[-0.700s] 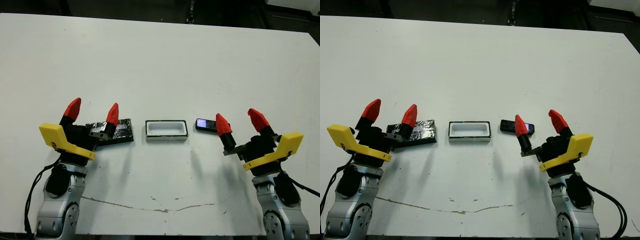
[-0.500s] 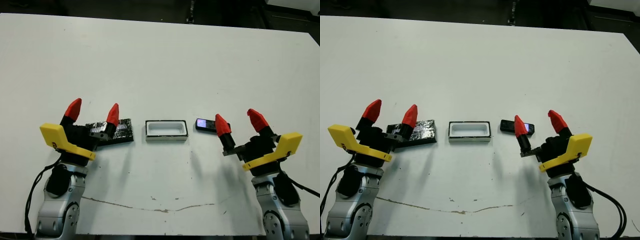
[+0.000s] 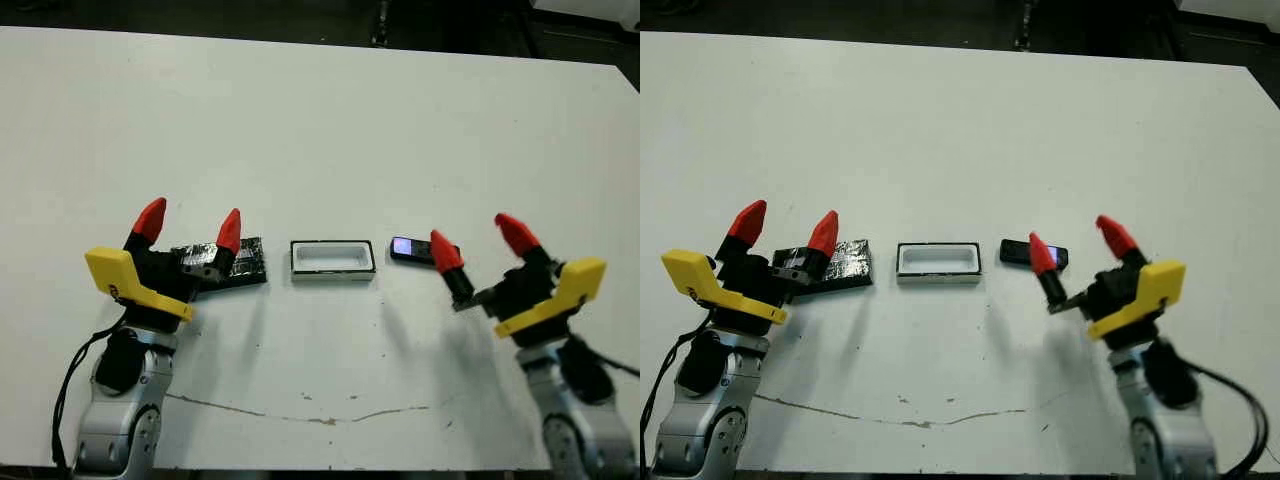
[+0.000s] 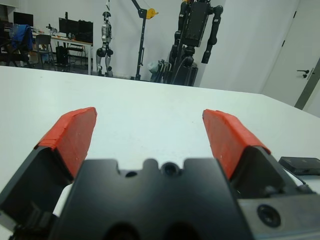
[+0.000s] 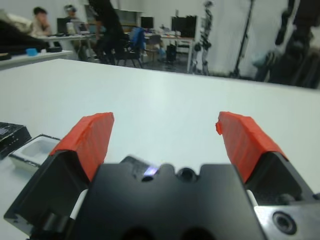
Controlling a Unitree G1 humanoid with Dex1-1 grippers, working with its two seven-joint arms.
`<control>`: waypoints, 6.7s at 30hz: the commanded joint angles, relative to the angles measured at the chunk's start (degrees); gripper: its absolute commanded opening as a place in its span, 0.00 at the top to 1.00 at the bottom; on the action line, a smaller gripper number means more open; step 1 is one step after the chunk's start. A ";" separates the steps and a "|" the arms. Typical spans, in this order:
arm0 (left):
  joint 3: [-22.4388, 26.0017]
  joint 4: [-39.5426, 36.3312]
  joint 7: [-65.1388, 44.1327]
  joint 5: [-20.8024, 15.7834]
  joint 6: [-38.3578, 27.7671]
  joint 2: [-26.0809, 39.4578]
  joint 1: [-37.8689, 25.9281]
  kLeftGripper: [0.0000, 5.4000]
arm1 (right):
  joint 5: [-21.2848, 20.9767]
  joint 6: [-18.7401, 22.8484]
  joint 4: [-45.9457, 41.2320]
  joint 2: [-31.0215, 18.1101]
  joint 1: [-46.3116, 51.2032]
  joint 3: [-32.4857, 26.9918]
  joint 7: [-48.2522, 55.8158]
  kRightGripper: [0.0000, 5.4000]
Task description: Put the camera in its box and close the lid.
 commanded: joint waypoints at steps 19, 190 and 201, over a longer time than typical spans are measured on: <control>0.11 0.67 0.39 0.69 -0.09 -0.35 0.57 0.00 | -6.37 0.56 36.84 -23.04 -38.85 13.30 49.54 0.00; 1.60 -0.03 0.74 -0.17 -1.21 -1.36 1.96 0.00 | -17.67 -0.67 59.55 3.21 -48.38 25.38 55.41 0.69; 1.40 -0.44 1.09 -0.05 -1.07 -1.42 2.06 0.00 | -17.56 2.03 58.81 1.00 -46.29 25.19 55.59 0.69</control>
